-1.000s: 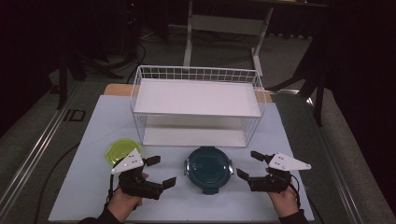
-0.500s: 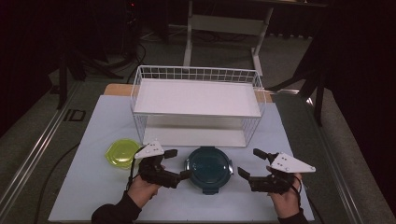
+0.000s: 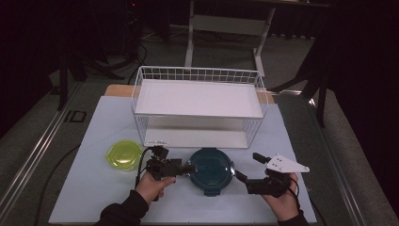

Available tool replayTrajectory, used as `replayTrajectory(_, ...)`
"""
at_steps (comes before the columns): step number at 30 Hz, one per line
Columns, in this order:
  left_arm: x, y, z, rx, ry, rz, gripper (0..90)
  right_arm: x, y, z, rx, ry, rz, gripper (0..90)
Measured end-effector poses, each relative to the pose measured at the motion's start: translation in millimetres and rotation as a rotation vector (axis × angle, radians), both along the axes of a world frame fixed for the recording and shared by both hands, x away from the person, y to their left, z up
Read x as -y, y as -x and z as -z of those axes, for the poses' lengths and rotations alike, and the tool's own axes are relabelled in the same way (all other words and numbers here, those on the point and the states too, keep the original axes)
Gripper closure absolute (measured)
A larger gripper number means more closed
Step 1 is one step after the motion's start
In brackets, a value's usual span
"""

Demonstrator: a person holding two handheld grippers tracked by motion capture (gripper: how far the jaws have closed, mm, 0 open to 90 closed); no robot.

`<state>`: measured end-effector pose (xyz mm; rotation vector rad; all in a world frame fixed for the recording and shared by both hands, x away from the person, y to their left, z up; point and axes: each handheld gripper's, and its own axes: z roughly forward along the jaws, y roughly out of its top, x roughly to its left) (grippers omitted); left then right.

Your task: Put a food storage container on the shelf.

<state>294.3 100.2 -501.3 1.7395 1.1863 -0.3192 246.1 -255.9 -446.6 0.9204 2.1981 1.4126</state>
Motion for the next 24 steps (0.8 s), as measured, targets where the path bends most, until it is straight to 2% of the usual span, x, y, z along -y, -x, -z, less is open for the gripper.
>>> replayTrajectory(2, -1.5, -1.2, 3.9, -0.034, 0.025, -0.008, 19.2, -0.1, 0.3, 0.2, 0.003, 0.003, 0.004, 10.0)
replayTrajectory(6, -1.3, -4.0, 8.9, -0.087, 0.025, -0.01, 25.5, 0.6, 0.0, 1.0, -0.01, -0.006, 0.005, 10.2)
replayTrajectory(10, 0.2, -5.6, 13.2, -0.126, -0.002, 0.006, 33.8, 0.6, -0.3, 2.8, -0.014, -0.001, 0.005, 10.2)
replayTrajectory(13, -0.1, -6.3, 16.1, -0.179, 0.016, -0.001, 40.0, 1.0, -0.2, 3.6, -0.024, -0.004, 0.0, 12.9)
replayTrajectory(17, -0.6, -7.9, 18.5, -0.208, 0.052, 0.011, 46.0, 1.7, -0.7, 5.4, -0.037, 0.004, 0.002, 13.2)
replayTrajectory(20, -1.6, -10.4, 21.1, -0.233, 0.077, 0.019, 46.8, 2.4, -1.4, 6.9, -0.05, 0.005, 0.004, 13.8)
replayTrajectory(24, -3.0, -11.9, 22.4, -0.246, 0.086, 0.027, 48.0, 2.8, -4.0, 10.1, -0.085, 0.0, -0.005, 17.2)
